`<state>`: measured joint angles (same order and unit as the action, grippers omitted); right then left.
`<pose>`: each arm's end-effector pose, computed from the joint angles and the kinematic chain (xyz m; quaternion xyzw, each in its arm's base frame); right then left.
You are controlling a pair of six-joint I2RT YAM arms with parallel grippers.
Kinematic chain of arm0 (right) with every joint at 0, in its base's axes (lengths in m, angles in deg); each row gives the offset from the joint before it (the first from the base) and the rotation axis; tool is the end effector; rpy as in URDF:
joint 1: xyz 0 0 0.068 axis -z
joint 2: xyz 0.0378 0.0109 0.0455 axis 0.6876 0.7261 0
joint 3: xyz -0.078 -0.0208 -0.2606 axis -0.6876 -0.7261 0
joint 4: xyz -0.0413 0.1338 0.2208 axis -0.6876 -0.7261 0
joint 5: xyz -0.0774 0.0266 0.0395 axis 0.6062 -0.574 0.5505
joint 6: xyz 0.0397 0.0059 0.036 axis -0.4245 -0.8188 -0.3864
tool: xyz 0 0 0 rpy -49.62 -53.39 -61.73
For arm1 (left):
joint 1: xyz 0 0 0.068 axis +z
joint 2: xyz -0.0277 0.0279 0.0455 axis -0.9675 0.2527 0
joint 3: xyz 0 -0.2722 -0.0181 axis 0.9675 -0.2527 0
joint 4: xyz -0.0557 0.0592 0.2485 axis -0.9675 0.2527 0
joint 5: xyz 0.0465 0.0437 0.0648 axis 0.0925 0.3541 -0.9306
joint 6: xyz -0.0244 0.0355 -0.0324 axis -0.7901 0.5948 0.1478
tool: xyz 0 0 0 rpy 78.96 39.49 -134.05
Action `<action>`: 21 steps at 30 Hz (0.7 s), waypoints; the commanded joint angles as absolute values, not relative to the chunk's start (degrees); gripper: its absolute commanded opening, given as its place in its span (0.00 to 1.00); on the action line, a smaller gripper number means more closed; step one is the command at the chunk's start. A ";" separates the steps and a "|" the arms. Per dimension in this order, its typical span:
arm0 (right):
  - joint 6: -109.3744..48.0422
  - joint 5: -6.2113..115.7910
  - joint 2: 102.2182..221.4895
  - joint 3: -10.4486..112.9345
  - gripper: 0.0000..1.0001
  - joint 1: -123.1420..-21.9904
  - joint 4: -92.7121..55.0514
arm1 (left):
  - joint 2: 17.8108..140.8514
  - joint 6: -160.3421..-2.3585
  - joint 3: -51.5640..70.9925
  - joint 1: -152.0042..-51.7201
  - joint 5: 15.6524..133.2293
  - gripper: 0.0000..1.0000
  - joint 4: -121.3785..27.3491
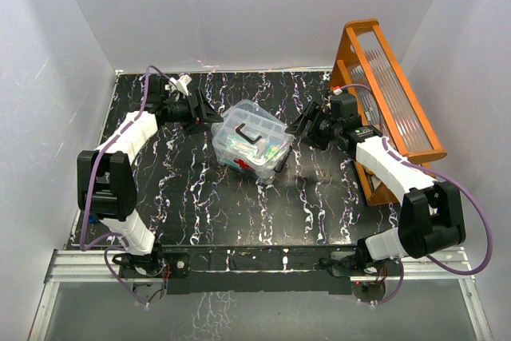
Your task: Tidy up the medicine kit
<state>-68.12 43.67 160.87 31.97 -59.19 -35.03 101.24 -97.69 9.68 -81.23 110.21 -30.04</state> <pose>0.2902 0.0938 0.2599 0.1546 0.8853 0.3347 0.2835 0.3726 -0.0632 0.2613 -0.0054 0.8551 -0.4389 0.2758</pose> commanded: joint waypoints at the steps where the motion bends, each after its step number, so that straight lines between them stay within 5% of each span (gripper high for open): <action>1: -65.18 42.15 158.64 35.49 0.69 -59.20 -33.43 | 102.84 -96.08 14.06 -81.51 109.93 0.78 -30.75; 11: -66.26 44.00 156.22 33.35 0.68 -61.03 -34.45 | 107.94 -94.86 19.35 -81.60 112.23 0.62 -28.17; 21: -69.09 47.24 157.70 32.82 0.50 -63.74 -33.99 | 106.20 -93.73 15.87 -81.61 114.20 0.48 -26.63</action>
<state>-67.90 44.54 158.35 32.19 -63.41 -36.45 109.46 -94.98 17.27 -81.23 111.43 -28.20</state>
